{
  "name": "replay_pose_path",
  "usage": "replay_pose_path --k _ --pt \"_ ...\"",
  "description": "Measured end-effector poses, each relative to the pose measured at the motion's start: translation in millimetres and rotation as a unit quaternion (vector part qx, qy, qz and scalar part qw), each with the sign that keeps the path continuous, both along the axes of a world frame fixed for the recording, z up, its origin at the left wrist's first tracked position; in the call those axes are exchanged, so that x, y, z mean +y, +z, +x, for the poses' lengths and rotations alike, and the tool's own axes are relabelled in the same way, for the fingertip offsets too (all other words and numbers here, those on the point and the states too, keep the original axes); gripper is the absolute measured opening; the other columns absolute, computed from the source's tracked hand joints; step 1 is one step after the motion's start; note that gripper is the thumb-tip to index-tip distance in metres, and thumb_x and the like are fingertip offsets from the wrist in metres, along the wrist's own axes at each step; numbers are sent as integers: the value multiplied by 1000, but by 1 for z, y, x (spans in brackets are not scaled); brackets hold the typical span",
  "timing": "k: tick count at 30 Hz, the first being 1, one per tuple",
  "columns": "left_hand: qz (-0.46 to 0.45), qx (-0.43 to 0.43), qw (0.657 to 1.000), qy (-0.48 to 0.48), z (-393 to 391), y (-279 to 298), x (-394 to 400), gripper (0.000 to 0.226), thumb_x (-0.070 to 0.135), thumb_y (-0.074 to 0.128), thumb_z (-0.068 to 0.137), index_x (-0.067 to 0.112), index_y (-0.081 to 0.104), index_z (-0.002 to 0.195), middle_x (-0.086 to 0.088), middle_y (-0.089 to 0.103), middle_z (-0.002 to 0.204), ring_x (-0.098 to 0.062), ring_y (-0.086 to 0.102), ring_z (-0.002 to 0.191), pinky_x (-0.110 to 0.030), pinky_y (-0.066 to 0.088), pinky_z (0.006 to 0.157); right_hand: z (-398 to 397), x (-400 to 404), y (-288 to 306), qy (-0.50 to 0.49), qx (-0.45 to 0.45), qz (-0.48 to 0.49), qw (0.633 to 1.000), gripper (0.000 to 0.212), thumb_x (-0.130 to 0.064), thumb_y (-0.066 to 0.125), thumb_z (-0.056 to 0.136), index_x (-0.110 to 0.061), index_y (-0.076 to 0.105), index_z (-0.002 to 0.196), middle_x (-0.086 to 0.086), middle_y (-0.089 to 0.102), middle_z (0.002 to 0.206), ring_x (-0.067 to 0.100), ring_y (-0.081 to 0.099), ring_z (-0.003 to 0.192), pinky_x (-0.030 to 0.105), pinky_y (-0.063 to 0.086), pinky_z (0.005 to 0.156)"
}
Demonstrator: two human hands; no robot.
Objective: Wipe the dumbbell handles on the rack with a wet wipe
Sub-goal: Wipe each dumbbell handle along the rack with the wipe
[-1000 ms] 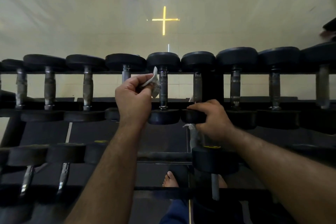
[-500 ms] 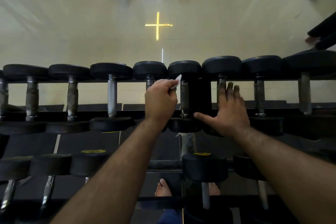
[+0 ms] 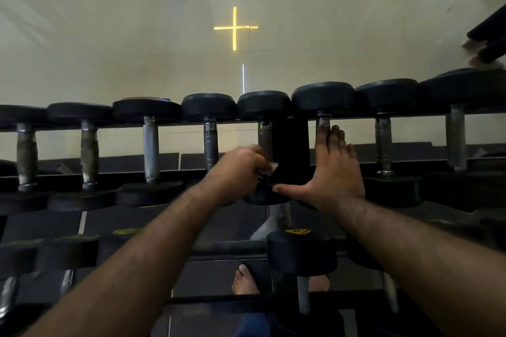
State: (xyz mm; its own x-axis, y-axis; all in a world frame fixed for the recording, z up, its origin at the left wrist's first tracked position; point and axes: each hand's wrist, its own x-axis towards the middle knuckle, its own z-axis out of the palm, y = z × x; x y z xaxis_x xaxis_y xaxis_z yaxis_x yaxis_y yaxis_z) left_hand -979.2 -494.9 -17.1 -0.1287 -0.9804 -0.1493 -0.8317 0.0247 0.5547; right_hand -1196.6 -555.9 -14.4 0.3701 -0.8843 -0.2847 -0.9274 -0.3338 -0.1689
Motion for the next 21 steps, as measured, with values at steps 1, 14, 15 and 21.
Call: replay_pose_path --k 1,14,15,21 --pt "-69 -12 997 34 2 1 -5 27 9 66 97 19 80 118 1 69 110 -20 64 100 -36 56 90 0 0 0 4 7 0 1000 172 -119 31 42 -14 -21 168 20 0 179 36 1 166 53 8 135" --pt "174 -126 960 -180 -9 12 -35 24 16 71 91 24 77 113 6 65 113 -15 65 96 -31 58 86 0 1 0 37 18 -3 999 170 -115 39 48 -7 -11 169 19 -4 179 34 -1 166 52 10 135" --pt "184 -83 970 -135 -5 15 -42 26 12 70 90 26 79 109 10 69 105 -12 67 92 -31 58 85 0 1 0 37 18 -2 999 170 -116 39 48 -6 -10 170 19 -3 179 34 -1 166 52 10 135" --pt "164 -93 979 -74 -44 12 -61 26 10 71 88 27 81 106 8 73 93 -14 67 81 -32 60 78 -1 1 2 41 15 7 999 175 -116 41 43 -6 -8 169 18 -5 179 32 -2 167 51 10 135"
